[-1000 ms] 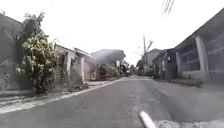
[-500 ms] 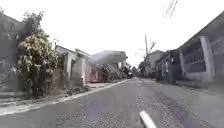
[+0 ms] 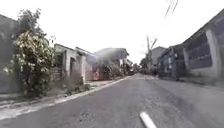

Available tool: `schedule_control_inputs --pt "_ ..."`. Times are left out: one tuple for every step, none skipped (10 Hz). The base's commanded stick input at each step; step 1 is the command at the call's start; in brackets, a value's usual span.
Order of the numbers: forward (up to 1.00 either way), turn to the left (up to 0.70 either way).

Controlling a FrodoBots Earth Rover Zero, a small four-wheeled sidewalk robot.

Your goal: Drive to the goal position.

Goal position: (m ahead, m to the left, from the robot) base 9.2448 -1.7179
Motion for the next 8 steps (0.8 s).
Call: schedule_control_inputs --pt "0.50 0.00" --pt "0.50 0.00" --pt "0.50 0.00" --pt "0.50 0.00" --pt "0.50 0.00" --pt "0.50 0.00" --pt "0.50 0.00" --pt "0.50 0.00"
